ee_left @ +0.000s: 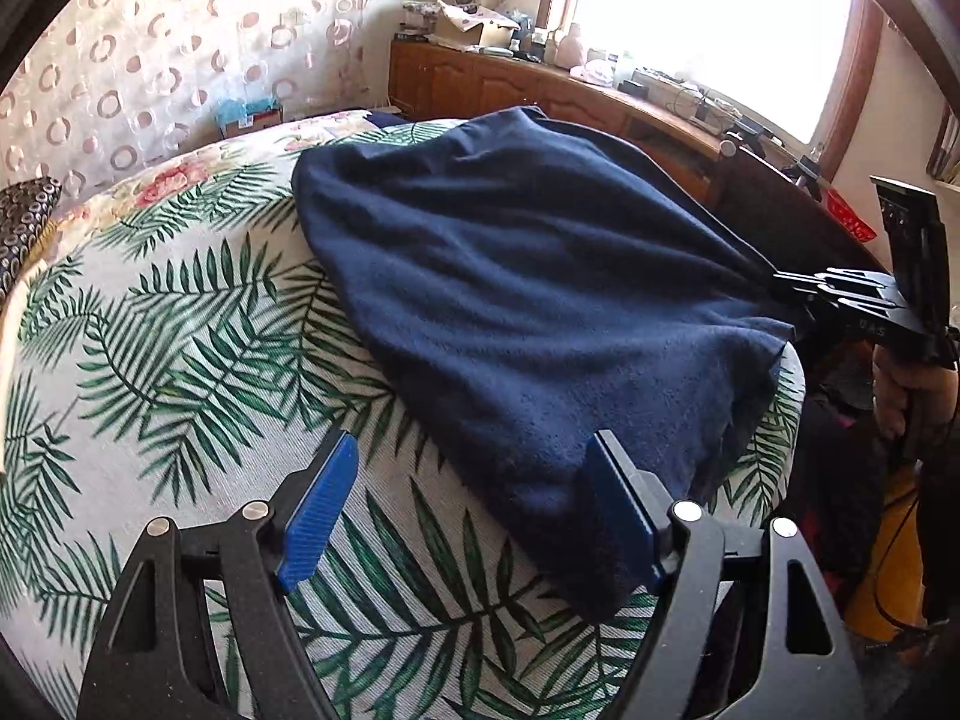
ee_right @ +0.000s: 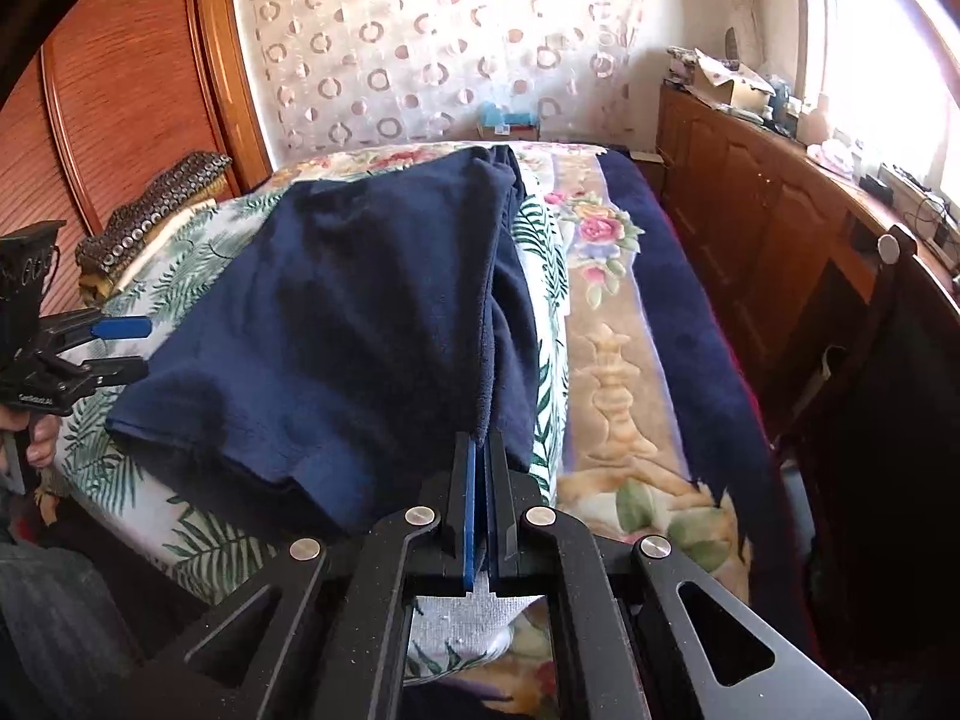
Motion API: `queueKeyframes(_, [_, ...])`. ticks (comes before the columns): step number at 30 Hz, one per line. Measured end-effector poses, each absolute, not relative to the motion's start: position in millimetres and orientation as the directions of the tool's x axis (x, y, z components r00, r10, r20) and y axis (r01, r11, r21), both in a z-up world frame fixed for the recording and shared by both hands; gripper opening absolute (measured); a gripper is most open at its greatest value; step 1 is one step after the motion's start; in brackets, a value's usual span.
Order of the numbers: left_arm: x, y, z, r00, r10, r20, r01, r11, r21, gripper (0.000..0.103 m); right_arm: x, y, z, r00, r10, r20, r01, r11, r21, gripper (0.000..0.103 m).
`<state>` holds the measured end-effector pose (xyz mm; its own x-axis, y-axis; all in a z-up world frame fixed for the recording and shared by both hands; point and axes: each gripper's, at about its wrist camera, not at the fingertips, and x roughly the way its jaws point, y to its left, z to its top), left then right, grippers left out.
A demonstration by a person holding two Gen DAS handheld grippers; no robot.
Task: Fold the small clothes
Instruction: 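Close the right tool on the edge of the folded navy shirt, then close the left tool on the shirt while the right tool holds it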
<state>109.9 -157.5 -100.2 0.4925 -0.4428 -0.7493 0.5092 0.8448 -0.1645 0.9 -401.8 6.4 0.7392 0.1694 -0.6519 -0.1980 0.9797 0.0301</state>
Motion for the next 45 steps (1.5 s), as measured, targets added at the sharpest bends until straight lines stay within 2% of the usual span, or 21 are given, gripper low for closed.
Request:
queueKeyframes(10, [106,-155,-106,0.448,-0.490,-0.748,0.497,0.832,-0.247,0.078,16,-390,10,0.764,0.156,-0.626,-0.197,0.980,0.004,0.002])
queueKeyframes(11, [106,-155,-107,0.444,-0.492,-0.748,0.497,0.831,-0.251,0.076,16,-389,8,0.768,0.152,-0.622,-0.194,0.981,0.000,0.006])
queueKeyframes(14, [105,-157,-110,0.425,-0.503,-0.753,0.504,0.822,-0.264,0.066,19,-390,7,0.782,0.144,-0.606,-0.182,0.983,-0.003,0.040])
queueKeyframes(15, [103,-158,-110,0.426,-0.504,-0.751,0.509,0.820,-0.262,0.062,21,-390,4,0.781,0.147,-0.607,-0.183,0.983,0.002,0.046])
queueKeyframes(17, [101,-160,-111,0.415,-0.512,-0.752,0.521,0.811,-0.265,0.055,27,-389,-5,0.770,0.142,-0.623,-0.177,0.984,0.005,0.048])
queueKeyframes(19, [99,-161,-110,0.406,-0.518,-0.753,0.528,0.805,-0.270,0.049,34,-390,-14,0.747,0.150,-0.647,-0.181,0.983,0.018,0.048])
queueKeyframes(25, [97,-162,-108,0.405,-0.518,-0.754,0.519,0.809,-0.277,0.049,38,-392,-28,0.725,0.208,-0.656,-0.209,0.975,0.078,0.048])
queueKeyframes(28, [98,-164,-108,0.412,-0.509,-0.756,0.527,0.810,-0.259,0.048,36,-388,-30,0.727,0.195,-0.658,-0.220,0.974,0.046,0.048])
queueKeyframes(29, [97,-166,-108,0.409,-0.513,-0.755,0.536,0.804,-0.257,0.043,35,-386,-32,0.727,0.192,-0.659,-0.226,0.973,0.035,0.048])
queueKeyframes(30, [98,-167,-108,0.402,-0.520,-0.754,0.540,0.799,-0.263,0.015,36,-386,-31,0.727,0.188,-0.660,-0.228,0.973,0.026,0.044])
queueKeyframes(31, [98,-167,-106,0.413,-0.514,-0.751,0.534,0.805,-0.258,0.007,36,-385,-31,0.728,0.188,-0.659,-0.232,0.973,0.021,0.040])
queueKeyframes(32, [98,-166,-103,0.421,-0.519,-0.743,0.539,0.803,-0.255,0.005,34,-385,-30,0.726,0.201,-0.657,-0.244,0.969,0.028,0.030])
queueKeyframes(33, [97,-164,-98,0.437,-0.527,-0.729,0.542,0.801,-0.253,0.004,34,-384,-29,0.725,0.211,-0.656,-0.256,0.966,0.029,0.024])
queueKeyframes(36, [94,-152,-76,0.484,-0.559,-0.673,0.539,0.796,-0.274,0.004,32,-384,-23,0.726,0.223,-0.650,-0.268,0.963,0.030,0.015])
queueKeyframes(41, [90,-141,-60,0.513,-0.551,-0.658,0.533,0.805,-0.259,0.004,20,-389,-6,0.759,0.259,-0.597,-0.266,0.961,0.078,0.014])
queueKeyframes(45, [95,-141,-74,0.488,-0.535,-0.689,0.520,0.813,-0.262,0.004,18,-389,-12,0.752,0.244,-0.613,-0.249,0.965,0.078,0.016])
